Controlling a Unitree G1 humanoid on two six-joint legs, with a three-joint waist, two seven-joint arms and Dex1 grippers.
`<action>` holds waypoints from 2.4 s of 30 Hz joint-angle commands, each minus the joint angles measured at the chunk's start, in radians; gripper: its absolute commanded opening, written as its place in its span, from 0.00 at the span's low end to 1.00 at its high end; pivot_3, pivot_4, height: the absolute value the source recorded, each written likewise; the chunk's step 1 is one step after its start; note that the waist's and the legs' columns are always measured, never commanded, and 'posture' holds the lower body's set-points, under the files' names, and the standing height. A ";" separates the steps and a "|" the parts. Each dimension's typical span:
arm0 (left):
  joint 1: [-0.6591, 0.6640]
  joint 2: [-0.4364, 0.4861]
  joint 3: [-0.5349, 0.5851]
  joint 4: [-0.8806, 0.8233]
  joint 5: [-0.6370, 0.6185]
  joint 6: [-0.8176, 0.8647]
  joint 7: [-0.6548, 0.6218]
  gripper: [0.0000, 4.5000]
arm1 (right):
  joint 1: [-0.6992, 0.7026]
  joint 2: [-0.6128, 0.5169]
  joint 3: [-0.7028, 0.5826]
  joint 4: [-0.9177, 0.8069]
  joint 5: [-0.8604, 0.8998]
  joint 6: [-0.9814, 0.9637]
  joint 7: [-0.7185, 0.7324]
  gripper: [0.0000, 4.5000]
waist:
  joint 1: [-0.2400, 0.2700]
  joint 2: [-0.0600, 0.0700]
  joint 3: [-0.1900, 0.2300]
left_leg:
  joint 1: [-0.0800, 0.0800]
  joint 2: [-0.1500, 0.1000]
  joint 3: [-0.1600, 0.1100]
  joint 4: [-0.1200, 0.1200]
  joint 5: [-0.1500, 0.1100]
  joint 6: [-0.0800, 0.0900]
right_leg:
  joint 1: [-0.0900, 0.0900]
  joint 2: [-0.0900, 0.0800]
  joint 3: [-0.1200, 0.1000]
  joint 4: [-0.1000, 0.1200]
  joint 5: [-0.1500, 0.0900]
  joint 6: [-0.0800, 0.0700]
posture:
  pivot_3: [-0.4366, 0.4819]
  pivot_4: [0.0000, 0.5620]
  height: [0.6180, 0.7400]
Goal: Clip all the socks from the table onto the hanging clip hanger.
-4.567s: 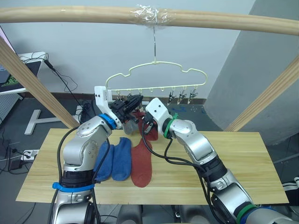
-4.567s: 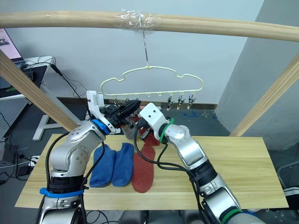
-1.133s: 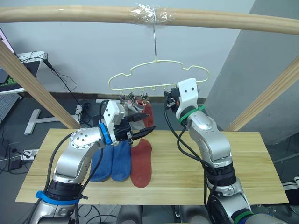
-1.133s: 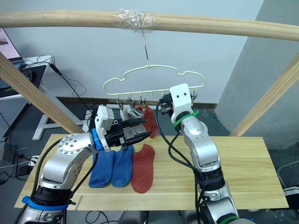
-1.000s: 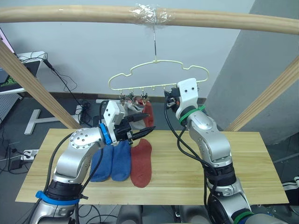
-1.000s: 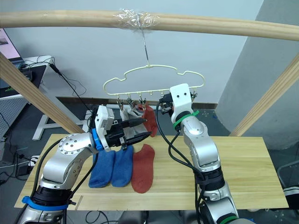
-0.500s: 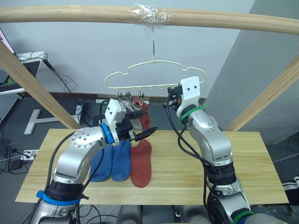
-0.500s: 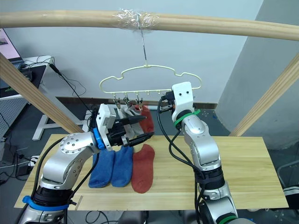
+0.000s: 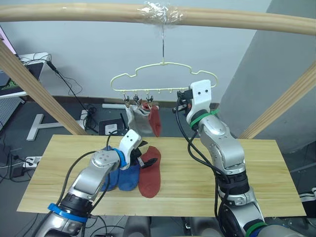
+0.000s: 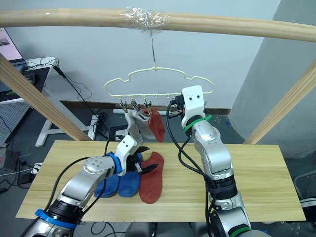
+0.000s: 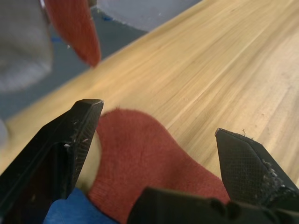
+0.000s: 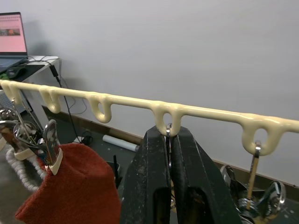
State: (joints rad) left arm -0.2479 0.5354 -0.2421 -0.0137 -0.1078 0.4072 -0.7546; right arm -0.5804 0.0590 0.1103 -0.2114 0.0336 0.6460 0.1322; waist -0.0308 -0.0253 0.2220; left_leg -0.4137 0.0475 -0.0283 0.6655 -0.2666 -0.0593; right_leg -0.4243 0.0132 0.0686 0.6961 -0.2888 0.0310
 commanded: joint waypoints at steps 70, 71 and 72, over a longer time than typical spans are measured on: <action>-0.335 -0.176 -0.048 0.435 0.347 -0.955 0.307 0.00 | -0.007 0.006 0.020 -0.097 0.109 0.142 -0.013 0.50 | -0.003 0.000 0.000 | -0.001 -0.001 -0.001 0.001 0.000 0.000 | -0.001 -0.001 -0.002 0.002 0.000 0.000 | 0.45 0.38 0.71; -0.329 -0.176 -0.045 0.429 0.330 -0.948 0.293 0.06 | -0.006 0.002 0.022 -0.097 0.105 0.146 -0.015 0.59 | -0.003 0.000 0.000 | -0.001 -0.001 -0.001 0.001 0.000 0.000 | -0.001 -0.001 -0.002 0.002 0.000 0.000 | 0.45 0.38 0.71; -0.327 -0.172 -0.045 0.426 0.331 -0.943 0.289 0.12 | -0.004 -0.001 0.025 -0.099 0.104 0.147 -0.014 0.67 | -0.003 0.000 0.000 | -0.001 0.000 -0.001 0.001 0.000 0.000 | -0.001 -0.001 -0.002 0.002 0.000 0.000 | 0.45 0.38 0.71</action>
State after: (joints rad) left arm -0.5796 0.3657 -0.3073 0.4457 0.2515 -0.5307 -0.4545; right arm -0.5767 0.0579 0.1390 -0.2753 0.1371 0.7966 0.1242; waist -0.0342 -0.0253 0.2218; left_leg -0.4151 0.0471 -0.0294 0.6668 -0.2663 -0.0590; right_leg -0.4249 0.0126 0.0668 0.6979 -0.2885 0.0309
